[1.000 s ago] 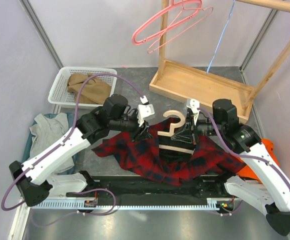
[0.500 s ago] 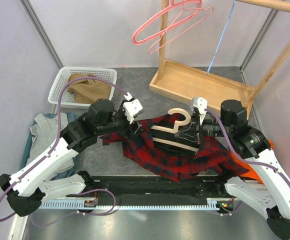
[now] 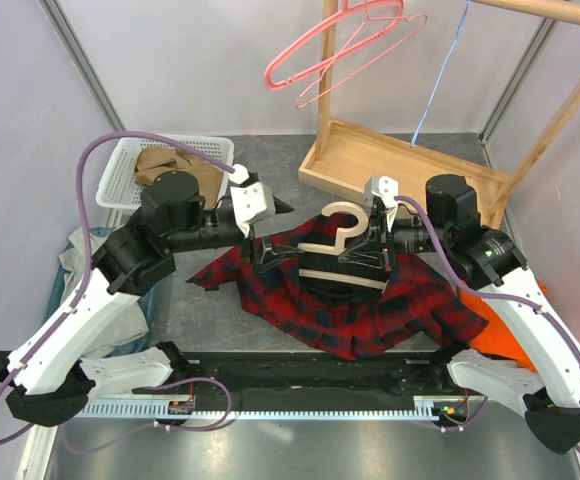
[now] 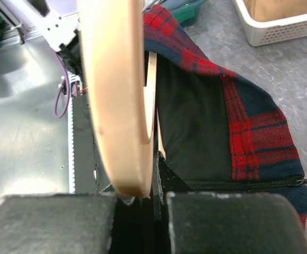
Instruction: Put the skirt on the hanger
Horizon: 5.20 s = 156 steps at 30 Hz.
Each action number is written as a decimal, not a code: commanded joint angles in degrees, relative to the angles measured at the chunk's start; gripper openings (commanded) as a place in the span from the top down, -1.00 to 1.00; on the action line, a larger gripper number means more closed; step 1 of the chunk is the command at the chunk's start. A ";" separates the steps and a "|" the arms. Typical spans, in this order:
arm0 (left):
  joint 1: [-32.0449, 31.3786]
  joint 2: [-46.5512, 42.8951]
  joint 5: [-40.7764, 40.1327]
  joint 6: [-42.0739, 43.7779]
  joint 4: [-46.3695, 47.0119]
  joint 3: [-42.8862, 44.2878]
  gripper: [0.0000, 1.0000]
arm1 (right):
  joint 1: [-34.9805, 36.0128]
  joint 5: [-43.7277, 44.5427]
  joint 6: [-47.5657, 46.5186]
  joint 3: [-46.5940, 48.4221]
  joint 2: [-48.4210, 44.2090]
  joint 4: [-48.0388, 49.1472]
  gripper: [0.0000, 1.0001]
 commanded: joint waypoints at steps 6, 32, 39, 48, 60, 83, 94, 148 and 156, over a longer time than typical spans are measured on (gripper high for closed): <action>0.27 7.39 17.51 2.18 0.52 0.12 -0.47 | 0.05 -9.72 -2.87 4.24 -0.06 3.86 1.00; 0.18 15.75 16.39 3.77 -6.25 -3.23 0.97 | -0.04 -6.47 1.17 1.96 -2.17 9.66 1.00; 0.09 11.11 8.46 4.73 -6.34 -2.08 0.97 | 0.05 -1.56 3.01 -1.03 -4.28 9.40 0.09; 0.09 7.14 6.09 5.87 -9.15 -1.02 0.97 | 0.05 7.76 4.42 -7.00 -8.32 8.61 -0.47; 0.09 6.79 -1.11 7.98 -11.78 1.87 0.97 | -0.04 35.88 12.15 -13.95 -8.76 7.99 0.28; 0.09 9.69 12.94 11.41 -14.25 5.48 0.96 | 0.05 4.25 2.49 -6.30 -6.92 8.70 -0.63; 0.09 9.69 13.03 12.47 -14.69 4.69 0.97 | -0.04 3.89 3.28 -10.26 -7.97 3.51 0.46; 0.09 3.98 -31.89 -11.97 3.95 -7.53 -0.97 | -10.14 83.71 19.98 20.04 7.04 -1.75 1.00; 0.09 2.92 -30.66 -11.71 3.33 -6.83 -0.99 | -11.46 83.97 16.64 35.08 15.75 -5.63 1.00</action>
